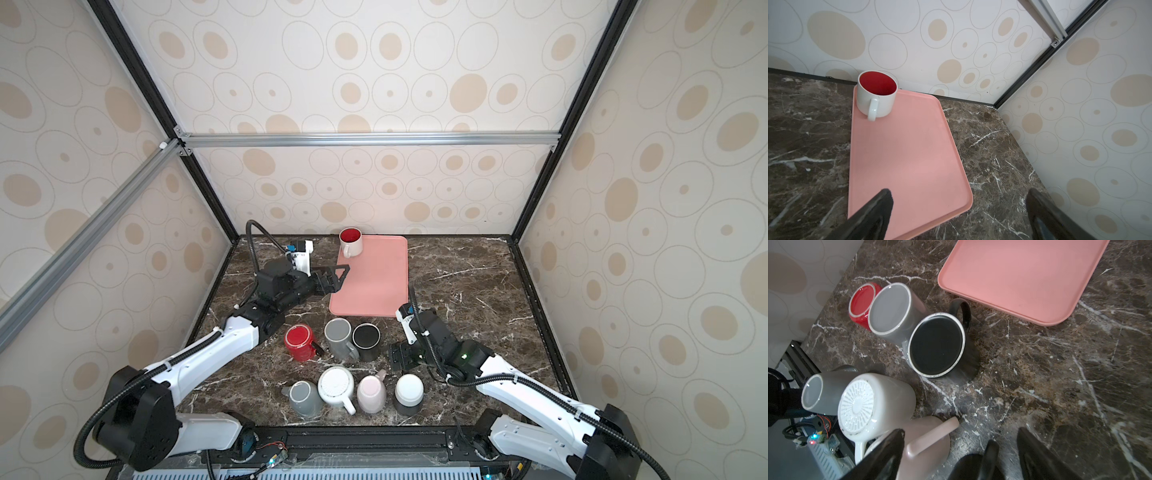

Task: Turn the mug right side up
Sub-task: 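Move the right gripper toward the upside-down black mug while the left arm withdraws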

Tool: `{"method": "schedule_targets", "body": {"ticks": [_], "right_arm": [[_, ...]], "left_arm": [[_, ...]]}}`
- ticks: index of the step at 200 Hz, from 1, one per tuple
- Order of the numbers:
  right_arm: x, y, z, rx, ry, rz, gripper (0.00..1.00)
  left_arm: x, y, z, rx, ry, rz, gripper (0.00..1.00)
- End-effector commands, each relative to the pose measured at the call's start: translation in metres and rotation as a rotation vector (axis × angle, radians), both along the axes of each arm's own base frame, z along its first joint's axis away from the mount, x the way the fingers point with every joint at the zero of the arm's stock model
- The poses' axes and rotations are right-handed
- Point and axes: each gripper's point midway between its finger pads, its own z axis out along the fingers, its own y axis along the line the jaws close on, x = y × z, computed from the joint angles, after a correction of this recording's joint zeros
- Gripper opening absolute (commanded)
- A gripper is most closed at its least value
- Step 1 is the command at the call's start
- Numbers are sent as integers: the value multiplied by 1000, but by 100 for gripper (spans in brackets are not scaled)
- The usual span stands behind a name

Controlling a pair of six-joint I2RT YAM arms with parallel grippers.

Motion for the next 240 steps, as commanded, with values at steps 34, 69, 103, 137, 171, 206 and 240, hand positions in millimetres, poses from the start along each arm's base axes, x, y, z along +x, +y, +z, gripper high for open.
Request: {"method": "schedule_targets", "body": {"ticks": [34, 69, 103, 137, 171, 206, 240], "right_arm": [[-44, -38, -14, -238, 123, -46, 89], [-67, -47, -21, -406, 133, -16, 89], [-77, -47, -5, -419, 118, -4, 89], [-99, -38, -23, -430, 260, 61, 90], [-94, -33, -37, -418, 269, 11, 94], [-83, -48, -47, -507, 231, -45, 86], [-80, -65, -49, -573, 228, -62, 85]], "left_arm": [[-32, 12, 25, -50, -81, -5, 99], [-33, 13, 15, -37, -63, -1, 99], [-34, 14, 14, -31, -62, 0, 99], [-34, 16, 12, -26, -63, 7, 99], [-35, 15, 10, -35, -55, 3, 99], [-36, 14, 12, -36, -55, -5, 99], [-38, 13, 14, -43, -57, -12, 99]]}}
